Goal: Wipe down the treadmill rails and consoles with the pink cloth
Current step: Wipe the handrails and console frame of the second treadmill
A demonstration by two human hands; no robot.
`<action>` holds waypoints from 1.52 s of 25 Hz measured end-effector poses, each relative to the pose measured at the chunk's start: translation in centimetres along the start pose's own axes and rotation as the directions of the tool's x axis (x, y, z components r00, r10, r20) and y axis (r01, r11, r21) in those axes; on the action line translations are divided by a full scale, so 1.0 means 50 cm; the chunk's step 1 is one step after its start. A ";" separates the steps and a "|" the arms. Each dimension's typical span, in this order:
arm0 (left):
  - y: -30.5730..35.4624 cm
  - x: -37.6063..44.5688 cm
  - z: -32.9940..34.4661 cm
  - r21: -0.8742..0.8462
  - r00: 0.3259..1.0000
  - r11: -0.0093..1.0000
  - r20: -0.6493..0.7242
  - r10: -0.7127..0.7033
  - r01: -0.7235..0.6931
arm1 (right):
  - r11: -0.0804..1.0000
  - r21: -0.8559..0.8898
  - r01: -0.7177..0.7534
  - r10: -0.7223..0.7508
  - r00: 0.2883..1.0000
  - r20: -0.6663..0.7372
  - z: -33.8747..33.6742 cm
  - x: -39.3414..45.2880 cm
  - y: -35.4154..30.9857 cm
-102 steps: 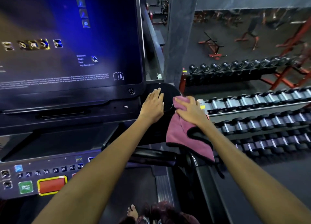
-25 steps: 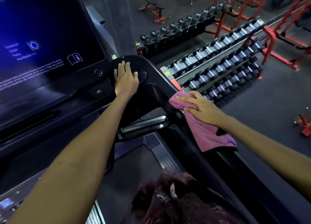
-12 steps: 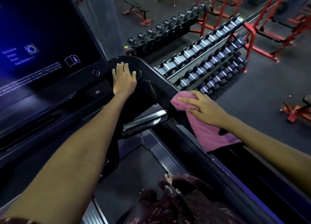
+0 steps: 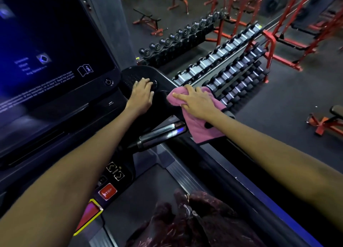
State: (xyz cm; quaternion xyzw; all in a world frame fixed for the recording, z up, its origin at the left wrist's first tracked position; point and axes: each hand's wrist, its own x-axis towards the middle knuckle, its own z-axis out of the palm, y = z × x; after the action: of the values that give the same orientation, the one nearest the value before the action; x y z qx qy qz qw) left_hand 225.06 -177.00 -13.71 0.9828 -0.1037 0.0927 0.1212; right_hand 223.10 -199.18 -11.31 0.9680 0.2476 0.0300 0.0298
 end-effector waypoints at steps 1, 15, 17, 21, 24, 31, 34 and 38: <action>-0.002 -0.022 -0.002 0.051 0.998 0.997 0.045 0.054 -0.056 | 0.998 -0.037 0.056 -0.056 0.998 0.015 -0.005 -0.009 0.004; -0.036 -0.177 -0.096 -0.091 0.977 0.995 0.208 0.048 -0.029 | 0.809 -0.468 0.355 -0.328 0.934 0.141 -0.020 0.050 -0.047; -0.030 -0.180 -0.094 -0.104 0.980 0.995 0.198 0.015 0.006 | 0.810 -0.467 0.356 -0.329 0.934 0.140 -0.030 0.065 -0.038; -0.031 -0.188 -0.098 -0.163 0.985 0.981 0.151 -0.079 0.104 | 0.886 -0.403 0.230 -0.231 0.972 0.045 -0.019 0.067 -0.070; -0.033 -0.188 -0.098 -0.206 0.985 0.970 0.145 -0.097 0.126 | 0.829 -0.454 0.327 -0.333 0.940 0.070 -0.024 0.064 -0.067; -0.045 -0.196 -0.096 -0.250 0.983 0.956 0.133 -0.125 0.155 | 0.874 -0.340 0.347 -0.283 0.932 0.224 -0.041 -0.044 -0.001; -0.040 -0.195 -0.095 -0.225 0.983 0.963 0.144 -0.115 0.145 | 0.957 -0.234 0.170 -0.206 0.969 -0.138 -0.007 -0.110 -0.003; -0.034 -0.200 -0.093 -0.237 0.985 0.959 0.110 -0.132 0.154 | 0.993 -0.005 0.120 -0.113 0.917 -0.383 0.037 -0.130 -0.078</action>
State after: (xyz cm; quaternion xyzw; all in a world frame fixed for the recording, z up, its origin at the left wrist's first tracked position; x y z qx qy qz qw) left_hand 215.07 -172.39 -11.71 0.9686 -0.0484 0.0244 0.2426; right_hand 215.69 -198.94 -13.73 0.9273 0.3060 0.2138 -0.0264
